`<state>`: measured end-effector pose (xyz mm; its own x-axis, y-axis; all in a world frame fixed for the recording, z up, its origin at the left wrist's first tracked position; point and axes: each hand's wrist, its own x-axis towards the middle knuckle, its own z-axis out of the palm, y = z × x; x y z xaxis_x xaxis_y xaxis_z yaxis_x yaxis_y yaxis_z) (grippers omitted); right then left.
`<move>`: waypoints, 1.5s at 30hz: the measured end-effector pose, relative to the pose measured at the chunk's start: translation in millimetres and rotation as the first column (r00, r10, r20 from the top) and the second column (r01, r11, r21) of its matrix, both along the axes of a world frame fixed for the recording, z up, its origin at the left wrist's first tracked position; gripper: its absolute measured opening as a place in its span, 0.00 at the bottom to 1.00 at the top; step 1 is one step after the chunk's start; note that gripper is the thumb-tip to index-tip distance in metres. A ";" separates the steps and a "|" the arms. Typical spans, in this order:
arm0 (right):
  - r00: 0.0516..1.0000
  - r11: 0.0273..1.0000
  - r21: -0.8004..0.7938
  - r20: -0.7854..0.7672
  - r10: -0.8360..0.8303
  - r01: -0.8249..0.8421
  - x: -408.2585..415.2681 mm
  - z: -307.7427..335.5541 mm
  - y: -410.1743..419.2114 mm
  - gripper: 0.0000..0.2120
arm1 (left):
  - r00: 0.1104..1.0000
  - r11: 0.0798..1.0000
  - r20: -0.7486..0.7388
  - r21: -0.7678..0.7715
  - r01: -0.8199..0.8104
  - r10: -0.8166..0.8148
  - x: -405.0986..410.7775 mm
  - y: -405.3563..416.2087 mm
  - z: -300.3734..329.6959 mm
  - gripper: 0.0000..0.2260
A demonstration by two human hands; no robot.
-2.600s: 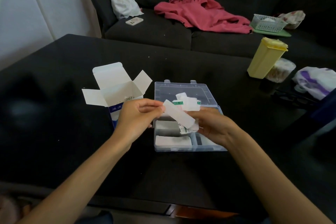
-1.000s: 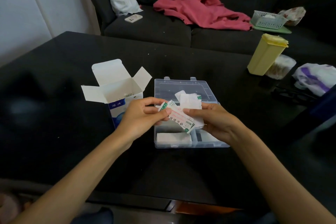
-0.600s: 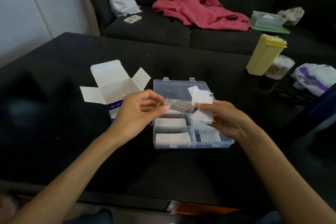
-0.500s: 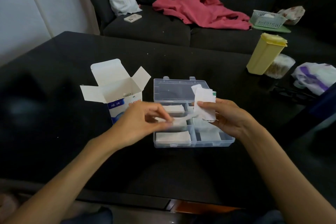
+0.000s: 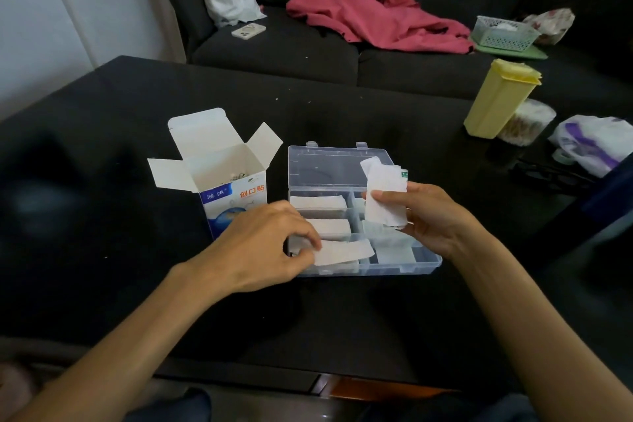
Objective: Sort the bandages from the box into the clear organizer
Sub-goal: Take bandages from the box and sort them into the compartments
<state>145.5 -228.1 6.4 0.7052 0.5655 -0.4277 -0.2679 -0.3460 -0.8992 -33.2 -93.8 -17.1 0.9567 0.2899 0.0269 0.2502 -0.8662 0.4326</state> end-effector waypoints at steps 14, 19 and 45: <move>0.996 0.999 -0.032 0.080 0.034 -0.032 -1.8 -3.6 3.0 0.13 | 0.998 0.969 0.012 0.244 0.050 -0.054 -0.6 5.9 -0.7 0.13; 0.996 0.998 -0.017 0.069 0.060 -0.059 -1.8 -3.2 1.1 0.11 | 0.975 0.962 0.140 0.185 -0.200 0.175 -6.4 5.6 3.2 0.14; 0.993 0.993 -0.011 0.041 0.115 -0.114 -10.1 -0.9 3.9 0.08 | 0.992 0.992 0.029 0.027 -0.125 0.124 -1.7 5.0 -7.0 0.11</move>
